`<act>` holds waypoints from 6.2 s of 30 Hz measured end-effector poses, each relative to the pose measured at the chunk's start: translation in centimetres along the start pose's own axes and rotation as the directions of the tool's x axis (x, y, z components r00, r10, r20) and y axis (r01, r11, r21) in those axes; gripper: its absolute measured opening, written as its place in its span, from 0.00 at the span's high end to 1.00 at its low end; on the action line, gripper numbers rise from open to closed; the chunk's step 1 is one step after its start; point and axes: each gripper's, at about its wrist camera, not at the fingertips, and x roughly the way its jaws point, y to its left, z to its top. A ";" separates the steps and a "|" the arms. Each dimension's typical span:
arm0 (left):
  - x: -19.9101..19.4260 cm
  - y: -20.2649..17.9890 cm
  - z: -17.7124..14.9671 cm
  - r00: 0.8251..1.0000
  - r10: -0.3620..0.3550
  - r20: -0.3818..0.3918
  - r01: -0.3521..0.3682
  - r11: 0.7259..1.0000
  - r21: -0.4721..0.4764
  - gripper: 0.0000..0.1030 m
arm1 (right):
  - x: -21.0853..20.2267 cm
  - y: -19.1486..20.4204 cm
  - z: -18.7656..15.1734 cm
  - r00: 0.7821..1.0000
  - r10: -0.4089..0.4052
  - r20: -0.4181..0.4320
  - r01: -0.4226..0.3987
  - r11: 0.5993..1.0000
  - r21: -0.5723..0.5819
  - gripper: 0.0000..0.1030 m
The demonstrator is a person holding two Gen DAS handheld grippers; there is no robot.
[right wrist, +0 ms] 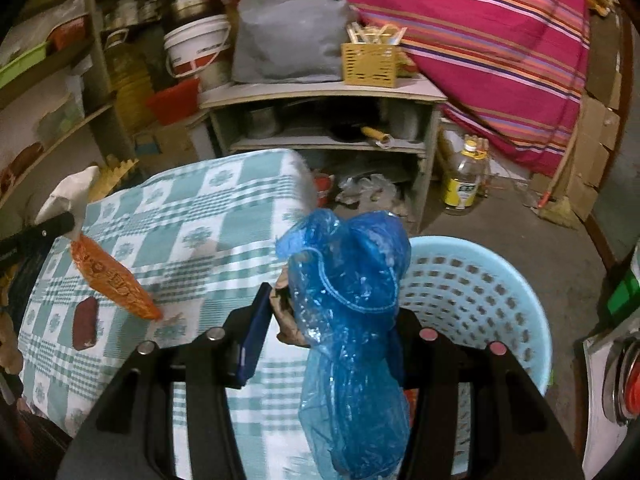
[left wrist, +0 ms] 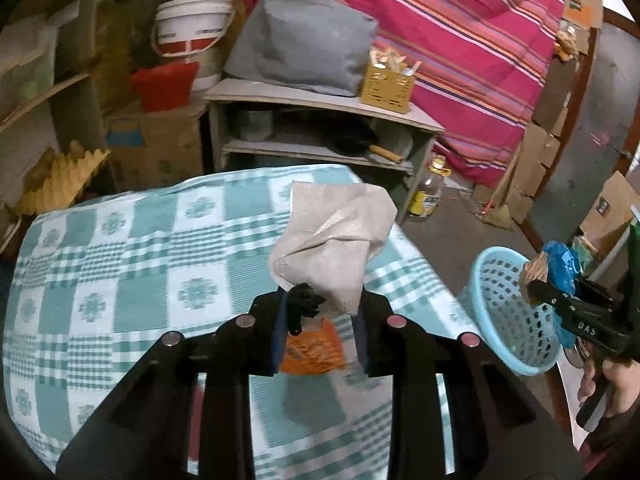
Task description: Collect trash
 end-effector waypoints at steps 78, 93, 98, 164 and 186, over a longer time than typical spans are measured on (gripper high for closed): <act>-0.7 13.9 -12.7 0.938 0.338 -0.072 -0.346 0.923 -0.168 0.05 | 4.8 11.3 -4.4 0.998 -0.033 0.047 0.037 0.997 -0.073 0.08; 1.6 13.9 -14.0 0.933 0.328 -0.150 -0.351 0.923 -0.161 0.05 | 7.6 12.9 -6.6 1.000 -0.015 -0.011 0.014 0.996 -0.086 0.08; 2.1 13.7 -13.7 0.933 0.325 -0.153 -0.349 0.921 -0.171 0.05 | 7.9 13.4 -6.4 1.000 -0.018 -0.010 0.017 0.994 -0.104 0.08; -2.3 23.9 -7.3 0.950 0.309 -0.047 -0.311 0.922 -0.232 0.37 | 12.0 29.6 -5.7 0.988 0.072 -0.137 -0.125 0.895 -0.429 0.96; -2.2 20.5 -7.6 0.959 0.283 -0.022 -0.283 0.944 -0.172 0.37 | 7.0 22.0 -2.2 0.992 0.120 -0.047 -0.128 0.945 -0.301 0.97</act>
